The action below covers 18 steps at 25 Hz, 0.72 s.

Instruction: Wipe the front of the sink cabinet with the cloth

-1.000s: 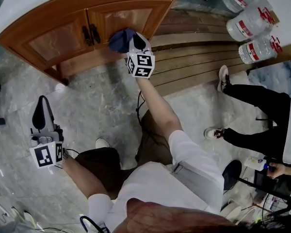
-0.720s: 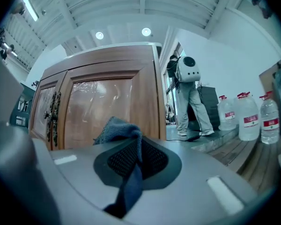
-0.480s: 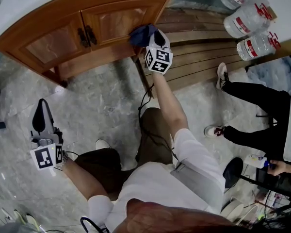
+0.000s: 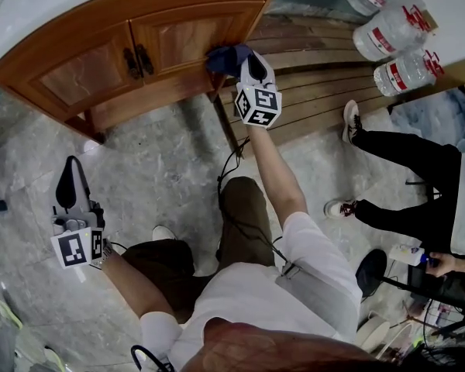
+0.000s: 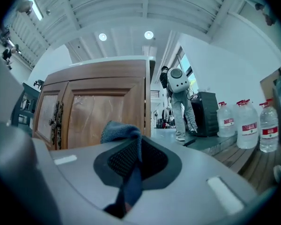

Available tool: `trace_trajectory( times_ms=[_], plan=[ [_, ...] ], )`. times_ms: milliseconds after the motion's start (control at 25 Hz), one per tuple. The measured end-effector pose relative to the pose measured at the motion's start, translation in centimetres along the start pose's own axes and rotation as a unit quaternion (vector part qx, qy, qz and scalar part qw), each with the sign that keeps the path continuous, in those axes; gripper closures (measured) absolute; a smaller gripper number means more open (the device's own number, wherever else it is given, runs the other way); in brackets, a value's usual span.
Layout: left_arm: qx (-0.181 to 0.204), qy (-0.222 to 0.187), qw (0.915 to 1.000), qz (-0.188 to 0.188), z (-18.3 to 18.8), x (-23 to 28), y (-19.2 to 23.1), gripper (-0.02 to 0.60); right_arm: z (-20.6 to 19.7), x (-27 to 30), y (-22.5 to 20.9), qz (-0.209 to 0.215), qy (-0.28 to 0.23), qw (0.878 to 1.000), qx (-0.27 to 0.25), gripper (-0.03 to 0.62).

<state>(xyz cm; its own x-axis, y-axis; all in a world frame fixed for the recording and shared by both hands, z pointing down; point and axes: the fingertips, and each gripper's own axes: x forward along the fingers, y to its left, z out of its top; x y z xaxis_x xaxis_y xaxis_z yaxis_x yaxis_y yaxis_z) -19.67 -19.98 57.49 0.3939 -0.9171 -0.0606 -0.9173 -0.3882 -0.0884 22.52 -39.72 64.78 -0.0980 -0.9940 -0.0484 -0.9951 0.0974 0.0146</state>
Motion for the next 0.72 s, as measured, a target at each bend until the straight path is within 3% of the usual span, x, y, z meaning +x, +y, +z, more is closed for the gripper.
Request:
trace_trajectory(
  times_ms=[200, 320, 480, 720],
  plan=[
    [-0.03, 0.032, 0.9984, -0.035, 0.6, 2.2, -1.2, 0.58, 6.2, -3.7, 2.4, 0.041, 0.002, 0.999, -0.004, 0.565],
    [-0.05, 0.051, 0.996, -0.053, 4.0, 2.7, -2.2, 0.58, 11.9, -7.1, 4.0, 0.068, 0.014, 0.998, 0.003, 0.565],
    [-0.063, 0.066, 0.9939, -0.061, 12.8, 1.8, -3.4, 0.58, 22.2, -12.1, 6.0, 0.106, 0.026, 0.994, 0.018, 0.565],
    [-0.044, 0.072, 0.9943, -0.066, 30.7, 0.1, -4.9, 0.58, 42.5, -18.0, 6.5, 0.15, 0.007, 0.988, 0.028, 0.565]
  ],
)
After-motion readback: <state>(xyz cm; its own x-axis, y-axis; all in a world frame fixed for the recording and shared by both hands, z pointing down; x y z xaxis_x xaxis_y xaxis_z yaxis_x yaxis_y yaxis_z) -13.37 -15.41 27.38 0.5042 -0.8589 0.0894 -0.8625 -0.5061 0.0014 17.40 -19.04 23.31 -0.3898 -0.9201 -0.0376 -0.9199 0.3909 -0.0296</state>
